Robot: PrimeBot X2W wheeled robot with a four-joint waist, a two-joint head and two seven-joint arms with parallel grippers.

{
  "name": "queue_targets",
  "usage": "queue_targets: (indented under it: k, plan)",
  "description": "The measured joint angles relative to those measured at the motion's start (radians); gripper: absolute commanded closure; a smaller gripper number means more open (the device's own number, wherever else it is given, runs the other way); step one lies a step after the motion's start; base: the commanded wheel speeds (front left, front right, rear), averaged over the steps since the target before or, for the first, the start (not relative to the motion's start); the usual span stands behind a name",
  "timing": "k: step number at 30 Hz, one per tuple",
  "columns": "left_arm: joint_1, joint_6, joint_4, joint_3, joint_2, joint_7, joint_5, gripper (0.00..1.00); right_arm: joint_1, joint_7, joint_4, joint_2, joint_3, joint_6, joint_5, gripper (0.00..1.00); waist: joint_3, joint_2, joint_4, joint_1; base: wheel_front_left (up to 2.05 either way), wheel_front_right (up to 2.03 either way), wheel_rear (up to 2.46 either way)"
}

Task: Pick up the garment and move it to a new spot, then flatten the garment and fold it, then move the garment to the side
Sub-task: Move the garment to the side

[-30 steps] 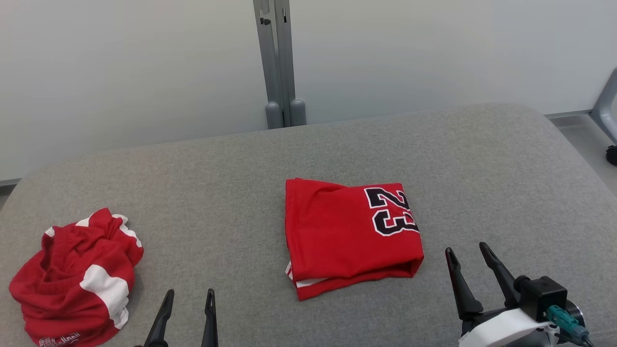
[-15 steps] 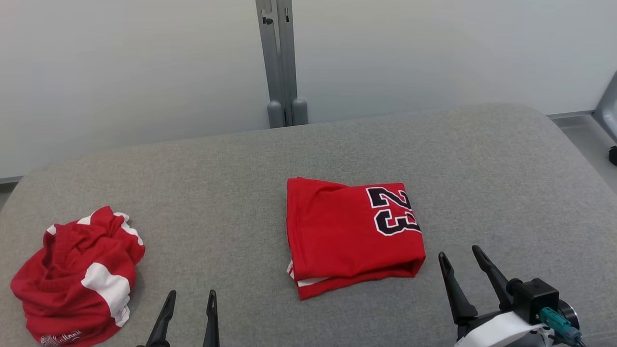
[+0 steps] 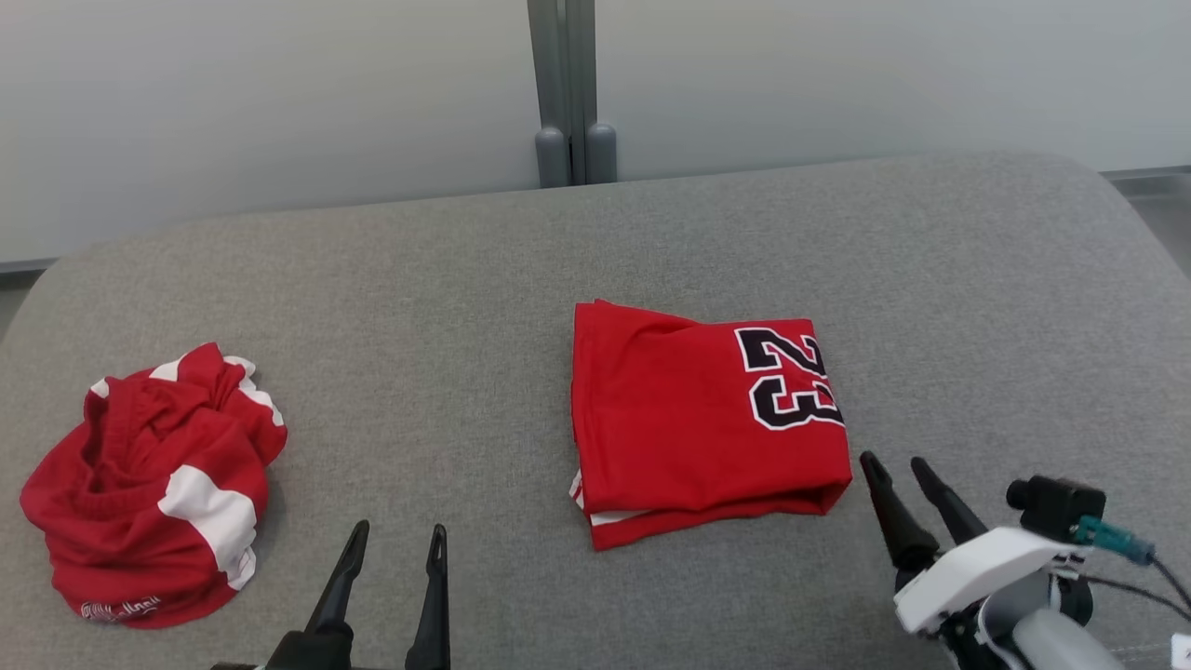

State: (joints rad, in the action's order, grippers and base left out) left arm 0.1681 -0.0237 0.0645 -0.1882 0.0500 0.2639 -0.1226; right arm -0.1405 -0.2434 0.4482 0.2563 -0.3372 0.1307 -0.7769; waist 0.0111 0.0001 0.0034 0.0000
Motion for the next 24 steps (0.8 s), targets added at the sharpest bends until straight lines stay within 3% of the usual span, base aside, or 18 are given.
queue_targets:
  k: [4,8,19,24]
  plan:
    - [-0.031,-0.003,0.000,-0.014,0.000,0.000,-0.001,0.00,-0.083,0.069,0.016,0.084,-0.049,0.000,-0.206,0.00,-0.040,0.0000,0.013,0.0000,0.00,0.00,0.00]
    - [-0.068,-0.013,0.006,-0.038,0.000,0.000,-0.005,0.00,-0.136,0.137,0.037,0.141,-0.092,0.000,-0.326,0.00,-0.087,0.0000,0.026,0.0000,0.00,0.00,0.00]
    - [-0.166,-0.013,-0.009,-0.077,0.000,0.000,0.010,0.00,-0.231,0.178,0.096,0.185,-0.218,0.000,-0.435,0.02,-0.212,0.0000,0.062,0.0000,0.00,0.00,0.00]
    - [-0.178,-0.015,-0.010,-0.080,0.000,0.000,0.010,0.00,-0.260,0.168,0.090,0.208,-0.289,0.000,-0.444,1.00,-0.248,0.0000,0.072,0.0000,0.00,0.00,0.00]
